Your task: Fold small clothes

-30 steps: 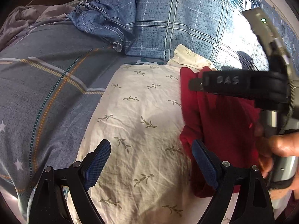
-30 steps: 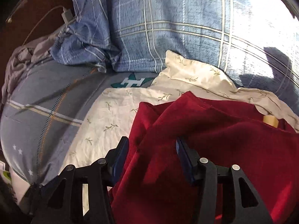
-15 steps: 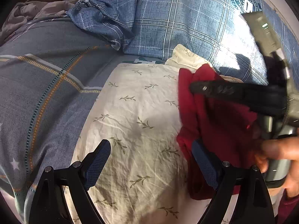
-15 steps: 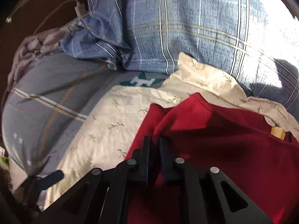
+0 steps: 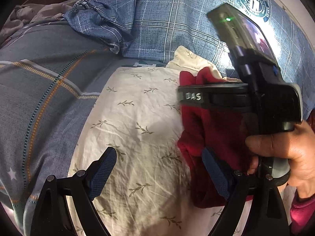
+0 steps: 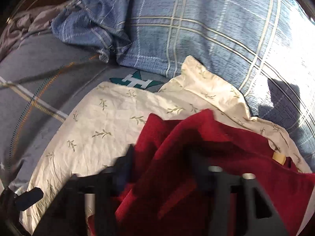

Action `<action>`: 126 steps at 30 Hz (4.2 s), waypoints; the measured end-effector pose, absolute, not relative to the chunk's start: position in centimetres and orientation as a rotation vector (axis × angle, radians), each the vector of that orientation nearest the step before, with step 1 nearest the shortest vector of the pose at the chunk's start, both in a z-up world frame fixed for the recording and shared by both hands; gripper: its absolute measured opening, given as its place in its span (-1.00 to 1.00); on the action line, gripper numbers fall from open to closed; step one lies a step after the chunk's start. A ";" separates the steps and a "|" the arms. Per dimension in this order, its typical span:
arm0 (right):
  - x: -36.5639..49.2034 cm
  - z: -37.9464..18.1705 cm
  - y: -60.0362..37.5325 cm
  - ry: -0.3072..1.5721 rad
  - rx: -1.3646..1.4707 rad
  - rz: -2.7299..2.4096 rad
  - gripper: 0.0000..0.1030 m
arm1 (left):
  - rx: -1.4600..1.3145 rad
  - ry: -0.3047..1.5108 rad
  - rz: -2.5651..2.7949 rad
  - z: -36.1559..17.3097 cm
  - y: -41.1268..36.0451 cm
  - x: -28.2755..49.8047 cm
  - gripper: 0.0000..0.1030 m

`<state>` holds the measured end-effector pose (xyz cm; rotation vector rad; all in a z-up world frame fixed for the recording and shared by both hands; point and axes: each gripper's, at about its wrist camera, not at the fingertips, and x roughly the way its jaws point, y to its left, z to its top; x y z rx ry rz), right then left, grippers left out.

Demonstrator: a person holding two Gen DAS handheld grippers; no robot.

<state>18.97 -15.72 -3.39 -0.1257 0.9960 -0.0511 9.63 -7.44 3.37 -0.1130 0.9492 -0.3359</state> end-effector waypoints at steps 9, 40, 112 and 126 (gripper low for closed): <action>15.4 1.4 -21.3 0.863 0.190 0.086 -0.70 | -0.148 0.891 -0.524 4.8 -9.6 9.1 0.74; 18.8 -1.0 -20.2 1.028 0.172 0.100 0.21 | -0.127 0.972 -0.564 3.0 -11.3 10.0 -0.44; 2.6 8.6 -42.2 0.820 0.167 -0.118 -0.70 | 0.025 0.916 -0.833 12.6 -29.9 -1.2 -0.66; 1.8 2.4 -48.8 0.870 0.282 -0.224 -0.79 | 0.061 0.981 -0.824 8.6 -35.4 -0.8 -0.64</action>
